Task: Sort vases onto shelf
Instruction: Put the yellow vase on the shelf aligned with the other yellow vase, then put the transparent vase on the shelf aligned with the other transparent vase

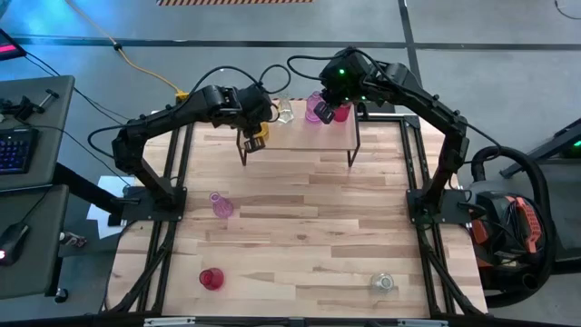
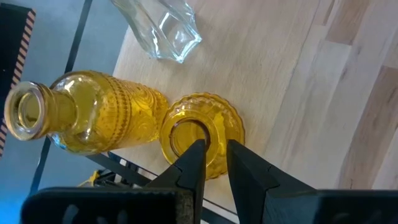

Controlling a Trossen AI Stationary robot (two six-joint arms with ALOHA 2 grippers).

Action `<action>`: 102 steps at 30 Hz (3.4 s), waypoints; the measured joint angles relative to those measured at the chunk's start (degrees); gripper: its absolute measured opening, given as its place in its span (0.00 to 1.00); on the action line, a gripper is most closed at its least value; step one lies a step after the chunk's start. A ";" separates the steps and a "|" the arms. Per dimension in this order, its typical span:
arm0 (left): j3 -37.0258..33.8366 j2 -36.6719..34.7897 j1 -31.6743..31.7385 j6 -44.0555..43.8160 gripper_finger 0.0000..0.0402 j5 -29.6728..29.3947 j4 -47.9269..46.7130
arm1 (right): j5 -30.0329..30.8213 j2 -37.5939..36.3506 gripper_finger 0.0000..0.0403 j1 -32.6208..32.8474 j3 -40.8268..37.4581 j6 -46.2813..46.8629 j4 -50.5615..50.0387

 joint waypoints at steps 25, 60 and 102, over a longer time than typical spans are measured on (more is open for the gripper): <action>0.03 -6.31 -0.68 -2.80 0.21 -0.99 0.40 | 0.00 0.00 0.10 0.00 0.00 0.00 0.00; 0.01 -13.88 -12.33 -3.65 0.21 10.14 -17.68 | -6.38 -0.37 0.18 18.99 -0.02 29.75 -22.01; -0.02 -15.04 -20.66 -18.89 0.21 11.29 -20.50 | 0.63 0.91 0.22 67.76 -0.02 77.19 -22.03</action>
